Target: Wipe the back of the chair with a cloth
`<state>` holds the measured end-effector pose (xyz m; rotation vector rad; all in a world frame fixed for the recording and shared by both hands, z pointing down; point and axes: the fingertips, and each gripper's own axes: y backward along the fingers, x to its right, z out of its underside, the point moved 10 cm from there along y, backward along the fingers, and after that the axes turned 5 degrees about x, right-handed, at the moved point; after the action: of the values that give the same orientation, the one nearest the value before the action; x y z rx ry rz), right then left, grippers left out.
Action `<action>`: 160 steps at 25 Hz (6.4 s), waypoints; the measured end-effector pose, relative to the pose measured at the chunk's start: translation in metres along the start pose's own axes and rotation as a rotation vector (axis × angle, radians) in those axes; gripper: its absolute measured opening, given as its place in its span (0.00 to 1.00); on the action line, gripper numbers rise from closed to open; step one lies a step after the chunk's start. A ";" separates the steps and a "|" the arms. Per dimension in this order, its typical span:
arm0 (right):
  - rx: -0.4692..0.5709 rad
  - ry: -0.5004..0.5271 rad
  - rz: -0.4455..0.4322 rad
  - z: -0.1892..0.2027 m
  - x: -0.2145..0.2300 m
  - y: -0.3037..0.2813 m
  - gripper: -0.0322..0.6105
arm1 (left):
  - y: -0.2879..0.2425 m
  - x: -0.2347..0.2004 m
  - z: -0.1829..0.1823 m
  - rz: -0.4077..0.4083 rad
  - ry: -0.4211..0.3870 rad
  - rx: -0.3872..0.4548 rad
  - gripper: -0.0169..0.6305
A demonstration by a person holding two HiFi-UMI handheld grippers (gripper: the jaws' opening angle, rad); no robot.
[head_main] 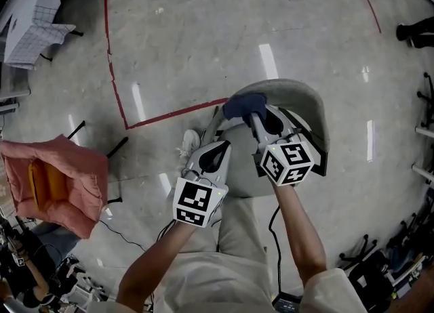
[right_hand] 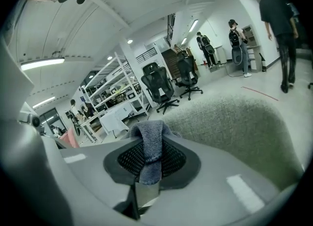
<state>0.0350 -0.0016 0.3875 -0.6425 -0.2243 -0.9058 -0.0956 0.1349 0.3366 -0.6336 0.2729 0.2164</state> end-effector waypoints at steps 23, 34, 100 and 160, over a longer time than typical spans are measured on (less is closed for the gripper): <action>0.039 -0.099 0.167 -0.015 0.040 0.015 0.18 | -0.019 0.004 -0.002 0.055 -0.034 -0.023 0.03; 0.066 -0.173 0.314 -0.019 0.078 0.044 0.18 | -0.025 0.015 -0.003 0.086 -0.053 -0.029 0.03; -0.136 -0.238 0.252 0.073 -0.034 -0.005 0.17 | 0.016 -0.041 0.029 0.113 -0.056 -0.056 0.03; 0.179 -0.633 0.548 0.034 0.103 0.035 0.17 | -0.056 0.006 0.011 0.228 -0.140 -0.119 0.03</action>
<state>0.1281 -0.0336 0.4449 -0.7591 -0.6510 -0.1326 -0.0723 0.0981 0.3745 -0.7013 0.1976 0.4965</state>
